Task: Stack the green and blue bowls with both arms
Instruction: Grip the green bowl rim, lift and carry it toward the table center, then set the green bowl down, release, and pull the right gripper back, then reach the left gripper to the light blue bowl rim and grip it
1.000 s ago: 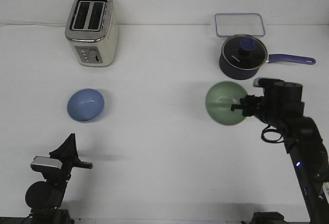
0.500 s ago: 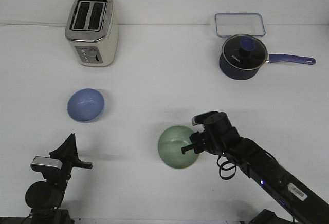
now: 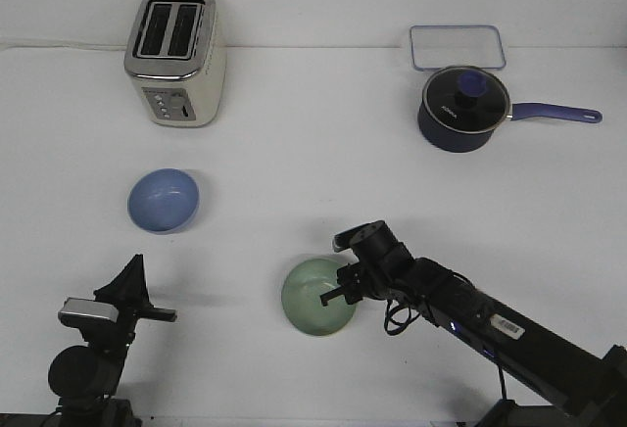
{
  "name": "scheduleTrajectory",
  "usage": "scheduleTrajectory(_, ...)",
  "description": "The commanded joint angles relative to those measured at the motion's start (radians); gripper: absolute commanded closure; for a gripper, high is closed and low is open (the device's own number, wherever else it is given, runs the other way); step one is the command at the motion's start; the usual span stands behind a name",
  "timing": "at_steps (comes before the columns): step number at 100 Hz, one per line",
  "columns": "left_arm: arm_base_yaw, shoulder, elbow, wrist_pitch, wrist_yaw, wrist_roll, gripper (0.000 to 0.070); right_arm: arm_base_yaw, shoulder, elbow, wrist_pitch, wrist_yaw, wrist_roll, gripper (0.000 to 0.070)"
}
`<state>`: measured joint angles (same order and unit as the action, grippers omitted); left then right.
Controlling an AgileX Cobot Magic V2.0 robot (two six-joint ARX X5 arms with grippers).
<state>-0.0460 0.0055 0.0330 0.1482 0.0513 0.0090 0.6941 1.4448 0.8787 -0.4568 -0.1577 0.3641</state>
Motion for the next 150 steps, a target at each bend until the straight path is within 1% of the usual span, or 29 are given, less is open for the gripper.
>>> scheduleTrajectory(1, 0.001, -0.001, -0.019, 0.010, -0.002, 0.005, 0.0686, 0.013, 0.023, 0.007, 0.010, 0.000, -0.005, 0.0689)
scheduleTrajectory(4, 0.001, -0.001, -0.019, 0.010, -0.002, 0.005, 0.0686, 0.013, 0.023, 0.007, 0.010, 0.000, -0.005, 0.0649)
scheduleTrajectory(13, 0.001, -0.001, -0.019, 0.010, -0.002, 0.005, 0.0686, 0.013, 0.022, 0.008, 0.008, -0.003, -0.005, 0.0441)
scheduleTrajectory(17, 0.001, -0.001, -0.019, 0.010, -0.002, 0.005, 0.0686, 0.013, 0.019, 0.009, 0.009, -0.003, -0.006, 0.0394)
scheduleTrajectory(31, 0.001, -0.001, -0.019, 0.010, -0.002, 0.005, 0.0686, 0.003, -0.034, 0.016, 0.017, -0.001, -0.035, 0.0387)
scheduleTrajectory(42, 0.001, -0.001, -0.019, 0.010, -0.002, 0.004, 0.0686, -0.017, -0.119, 0.019, 0.023, 0.002, -0.062, 0.0388)
scheduleTrajectory(53, 0.001, -0.001, -0.019, 0.011, -0.002, -0.018, 0.0686, -0.052, -0.226, 0.019, 0.039, 0.006, -0.085, 0.0388)
scheduleTrajectory(59, 0.001, -0.001, -0.019, 0.010, -0.002, -0.064, 0.0686, -0.076, -0.286, 0.019, 0.055, 0.006, -0.103, 0.0388)
scheduleTrajectory(63, 0.001, -0.001, -0.019, 0.011, -0.002, -0.111, 0.0686, -0.091, -0.325, 0.019, 0.063, 0.014, -0.112, 0.0388)
scheduleTrajectory(70, 0.001, -0.001, -0.017, 0.011, -0.002, -0.218, 0.0689, -0.113, -0.389, 0.019, 0.068, 0.051, -0.134, 0.0388)
scheduleTrajectory(79, 0.001, -0.001, -0.013, 0.024, -0.017, -0.361, 0.0689, -0.124, -0.465, 0.015, 0.070, 0.127, -0.159, 0.0388)
scheduleTrajectory(88, 0.001, -0.001, 0.001, 0.023, -0.045, -0.504, 0.0688, -0.124, -0.551, -0.027, 0.123, 0.174, -0.174, 0.0390)
scheduleTrajectory(92, 0.001, -0.001, 0.010, 0.024, -0.054, -0.544, 0.0689, -0.124, -0.597, -0.064, 0.160, 0.187, -0.174, 0.0391)
scheduleTrajectory(96, 0.001, -0.001, 0.020, 0.023, -0.061, -0.563, 0.0688, -0.124, -0.644, -0.107, 0.196, 0.197, -0.180, 0.0392)
scheduleTrajectory(103, 0.001, 0.004, 0.051, -0.008, -0.060, -0.571, 0.0688, -0.124, -0.730, -0.195, 0.256, 0.216, -0.187, 0.0392)
scheduleTrajectory(109, 0.001, 0.021, 0.093, -0.060, -0.060, -0.571, 0.0688, -0.124, -0.806, -0.272, 0.292, 0.231, -0.187, 0.0392)
scheduleTrajectory(121, 0.002, 0.103, 0.215, -0.180, -0.063, -0.562, 0.0688, -0.124, -0.951, -0.399, 0.290, 0.272, -0.185, 0.0392)
scheduleTrajectory(136, 0.005, 0.305, 0.401, -0.278, -0.063, -0.459, 0.0688, -0.124, -1.078, -0.482, 0.239, 0.309, -0.164, 0.0393)
scheduleTrajectory(143, 0.011, 0.427, 0.495, -0.333, -0.063, -0.419, 0.0688, -0.124, -1.108, -0.489, 0.190, 0.325, -0.152, 0.0393)
scheduleTrajectory(150, 0.016, 0.549, 0.589, -0.393, -0.062, -0.381, 0.0666, -0.124, -1.119, -0.489, 0.161, 0.325, -0.153, 0.0392)
